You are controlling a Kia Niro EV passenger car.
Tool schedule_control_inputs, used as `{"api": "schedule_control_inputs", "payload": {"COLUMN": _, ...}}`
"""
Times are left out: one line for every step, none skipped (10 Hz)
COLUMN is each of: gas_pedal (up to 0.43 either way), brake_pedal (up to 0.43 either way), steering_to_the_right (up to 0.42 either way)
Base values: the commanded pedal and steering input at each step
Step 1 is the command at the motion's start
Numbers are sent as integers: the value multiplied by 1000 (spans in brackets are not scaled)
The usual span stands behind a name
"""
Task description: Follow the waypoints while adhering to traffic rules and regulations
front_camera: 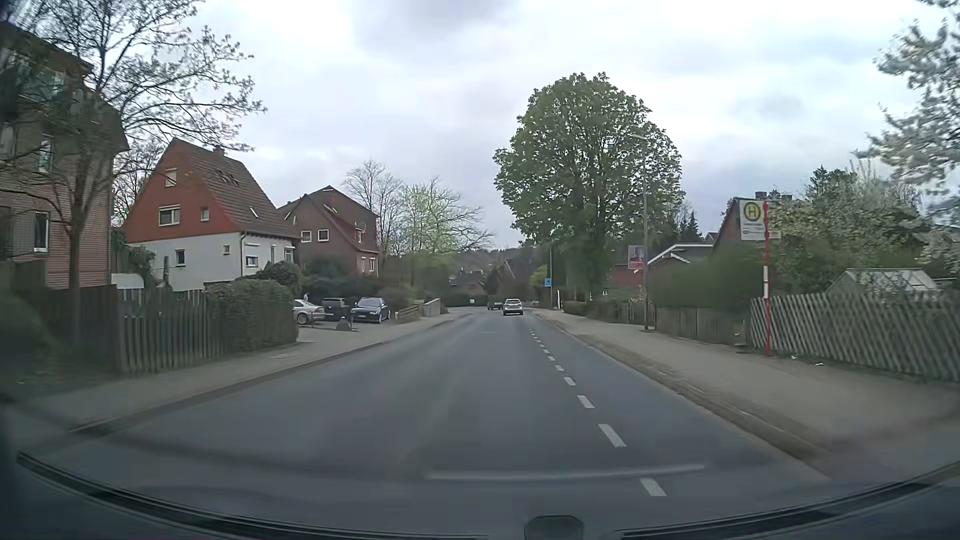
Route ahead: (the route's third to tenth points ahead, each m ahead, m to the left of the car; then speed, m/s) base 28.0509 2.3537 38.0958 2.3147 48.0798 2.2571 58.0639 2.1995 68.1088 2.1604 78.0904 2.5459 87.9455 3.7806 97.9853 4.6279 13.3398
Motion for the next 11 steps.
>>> {"api": "schedule_control_inputs", "payload": {"gas_pedal": 110, "brake_pedal": 0, "steering_to_the_right": -3}}
{"api": "schedule_control_inputs", "payload": {"gas_pedal": 110, "brake_pedal": 0, "steering_to_the_right": -2}}
{"api": "schedule_control_inputs", "payload": {"gas_pedal": 110, "brake_pedal": 0, "steering_to_the_right": -1}}
{"api": "schedule_control_inputs", "payload": {"gas_pedal": 110, "brake_pedal": 0, "steering_to_the_right": -1}}
{"api": "schedule_control_inputs", "payload": {"gas_pedal": 110, "brake_pedal": 0, "steering_to_the_right": -1}}
{"api": "schedule_control_inputs", "payload": {"gas_pedal": 110, "brake_pedal": 0, "steering_to_the_right": -1}}
{"api": "schedule_control_inputs", "payload": {"gas_pedal": 110, "brake_pedal": 0, "steering_to_the_right": -1}}
{"api": "schedule_control_inputs", "payload": {"gas_pedal": 110, "brake_pedal": 0, "steering_to_the_right": -1}}
{"api": "schedule_control_inputs", "payload": {"gas_pedal": 110, "brake_pedal": 0, "steering_to_the_right": -1}}
{"api": "schedule_control_inputs", "payload": {"gas_pedal": 110, "brake_pedal": 0, "steering_to_the_right": -1}}
{"api": "schedule_control_inputs", "payload": {"gas_pedal": 110, "brake_pedal": 0, "steering_to_the_right": 0}}
